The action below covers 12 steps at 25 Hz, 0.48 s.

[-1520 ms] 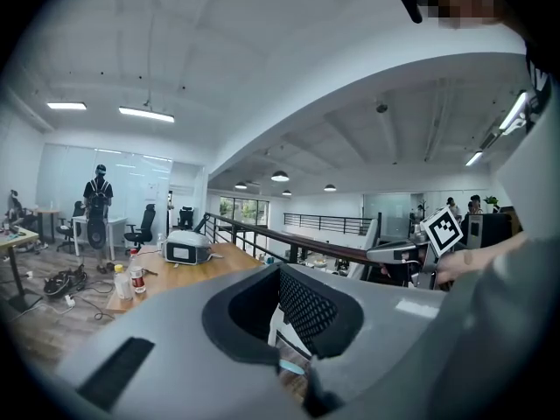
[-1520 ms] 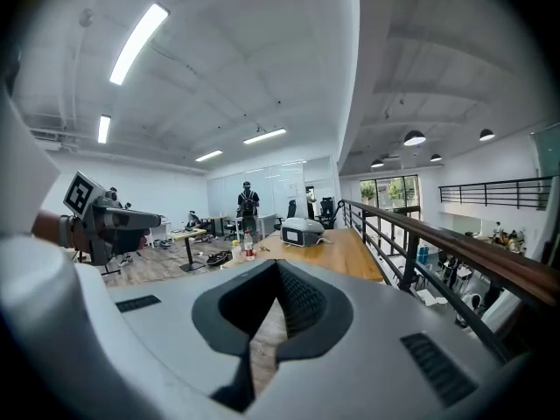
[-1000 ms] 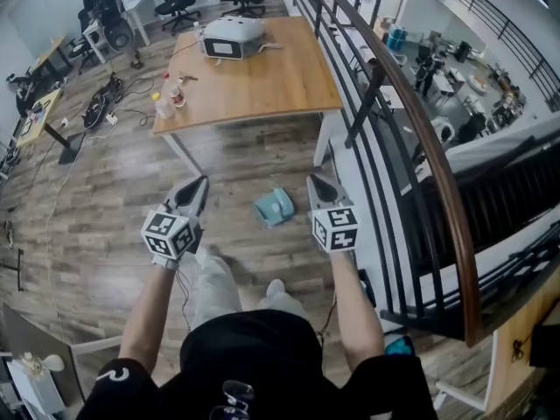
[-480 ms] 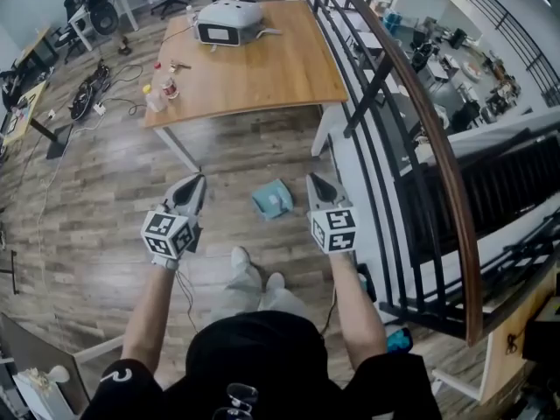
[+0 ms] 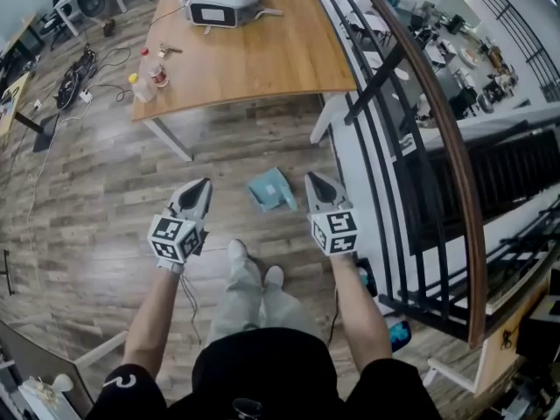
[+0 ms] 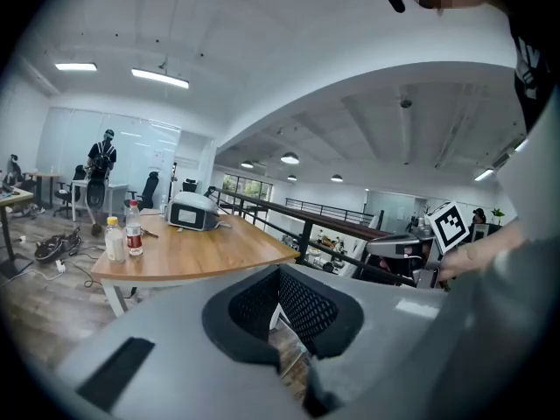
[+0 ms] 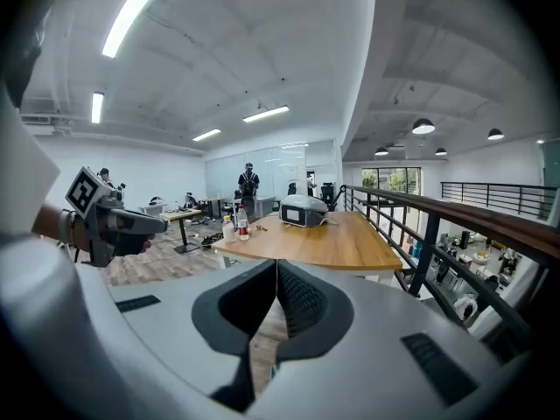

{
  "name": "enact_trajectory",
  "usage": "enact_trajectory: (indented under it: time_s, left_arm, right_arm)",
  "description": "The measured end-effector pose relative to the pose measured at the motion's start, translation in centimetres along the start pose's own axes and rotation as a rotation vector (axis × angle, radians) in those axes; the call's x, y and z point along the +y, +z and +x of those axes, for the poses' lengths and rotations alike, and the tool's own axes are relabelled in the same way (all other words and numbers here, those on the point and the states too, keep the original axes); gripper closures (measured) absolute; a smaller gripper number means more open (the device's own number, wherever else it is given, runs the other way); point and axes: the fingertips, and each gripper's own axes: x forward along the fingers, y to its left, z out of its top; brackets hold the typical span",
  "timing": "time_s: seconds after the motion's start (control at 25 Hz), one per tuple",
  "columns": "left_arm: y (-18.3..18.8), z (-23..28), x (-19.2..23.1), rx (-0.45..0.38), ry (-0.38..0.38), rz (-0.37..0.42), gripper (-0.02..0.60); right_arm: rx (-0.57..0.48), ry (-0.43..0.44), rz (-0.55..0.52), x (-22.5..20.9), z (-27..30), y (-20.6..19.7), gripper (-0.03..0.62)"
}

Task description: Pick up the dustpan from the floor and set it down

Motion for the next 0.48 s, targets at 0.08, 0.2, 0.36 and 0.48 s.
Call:
enact_trajectory:
  time_s: [0.08,0.2,0.36,0.48]
  left_arm:
    - [-1.2,0.7,0.7,0.006,-0.001,-0.01,0.583]
    - [-3.1,2.0,1.6,0.015,-0.006,-0.023,0.583]
    - [-6.2,3.2,2.3,0.038,-0.011,-0.045,0.583]
    - [-9.0,3.9,3.0,0.061,-0.011,-0.062,0.583]
  right_arm:
    - [0.018,0.003,0.0,0.1,1.0,-1.5,0.597]
    - [0.052,0.007,0.008,0.1,2.6,-4.2,0.597]
    - [0.089,0.011,0.022,0.0,4.6,-7.8,0.597]
    - [0.121,0.03,0.036,0.5,6.2,-10.4,0.597]
